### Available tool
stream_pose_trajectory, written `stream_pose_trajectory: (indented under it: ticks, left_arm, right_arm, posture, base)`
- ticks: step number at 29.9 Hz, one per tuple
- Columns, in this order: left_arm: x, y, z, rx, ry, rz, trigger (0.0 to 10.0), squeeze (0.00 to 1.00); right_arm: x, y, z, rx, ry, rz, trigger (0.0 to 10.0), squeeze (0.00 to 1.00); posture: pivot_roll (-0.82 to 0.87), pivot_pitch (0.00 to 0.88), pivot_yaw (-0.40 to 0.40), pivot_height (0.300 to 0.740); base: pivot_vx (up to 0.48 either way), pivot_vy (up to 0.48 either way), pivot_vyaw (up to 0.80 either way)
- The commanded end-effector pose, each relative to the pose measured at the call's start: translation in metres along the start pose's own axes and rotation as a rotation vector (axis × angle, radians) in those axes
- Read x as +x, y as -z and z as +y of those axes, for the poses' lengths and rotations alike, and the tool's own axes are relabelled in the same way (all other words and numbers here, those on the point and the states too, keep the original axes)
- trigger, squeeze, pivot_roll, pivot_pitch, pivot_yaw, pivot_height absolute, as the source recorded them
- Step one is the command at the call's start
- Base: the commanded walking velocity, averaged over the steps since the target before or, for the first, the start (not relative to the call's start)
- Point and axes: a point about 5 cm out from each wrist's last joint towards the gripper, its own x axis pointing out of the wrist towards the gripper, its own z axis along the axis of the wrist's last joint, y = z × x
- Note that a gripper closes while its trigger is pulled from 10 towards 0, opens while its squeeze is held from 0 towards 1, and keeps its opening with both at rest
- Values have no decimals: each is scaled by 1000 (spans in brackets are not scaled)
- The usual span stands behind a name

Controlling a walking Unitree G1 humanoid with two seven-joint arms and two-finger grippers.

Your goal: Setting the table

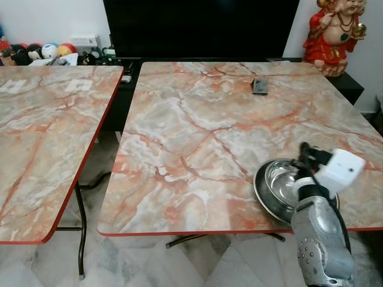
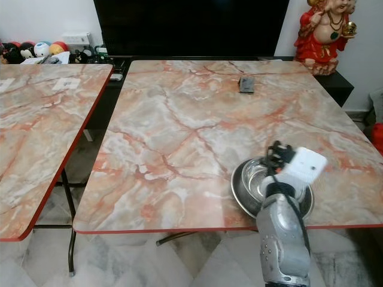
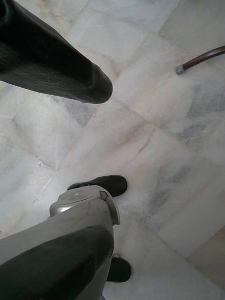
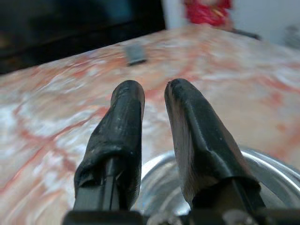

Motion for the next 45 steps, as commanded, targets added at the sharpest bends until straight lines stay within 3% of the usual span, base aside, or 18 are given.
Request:
stream_pose_trajectory:
  ticks: [1, 4, 10, 16, 20, 26, 45]
  left_arm:
    - [-2, 6, 2, -12, -16, 25, 10000, 0]
    - [-2, 7, 2, -18, -20, 26, 10000, 0]
    - [-2, 8, 2, -29, -23, 29, 10000, 0]
    - [-2, 9, 2, -37, -23, 31, 10000, 0]
    - [-3, 9, 3, -40, -25, 33, 10000, 0]
    - [-3, 10, 3, -38, -22, 35, 10000, 0]
    - [-3, 13, 1, -28, -12, 45, 10000, 0]
  right_arm:
    - [4, -5, 1, -78, -49, -40, 10000, 0]
    - [8, -7, -1, -123, -71, -62, 10000, 0]
    - [6, 1, 4, -106, -79, -35, 10000, 0]
    - [-2, 11, 16, -97, -163, -24, 10000, 0]
    - [-3, 12, 17, -97, -176, -33, 10000, 0]
    - [-3, 11, 20, -84, -190, -40, 10000, 0]
    - [-8, 14, 34, -57, -263, -46, 10000, 0]
  posture:
    - [-23, 84, -38, 740]
    - [-20, 82, -44, 740]
    - [-15, 77, -45, 740]
    - [-7, 72, -40, 740]
    - [-10, 68, -36, 740]
    - [-9, 63, -36, 740]
    - [-4, 51, -32, 740]
  base:
    - [0, 0, 0]
    - [0, 0, 0]
    - [0, 0, 0]
    - [0, 0, 0]
    - [0, 0, 723]
    - [0, 461, 749]
    - [0, 480, 0]
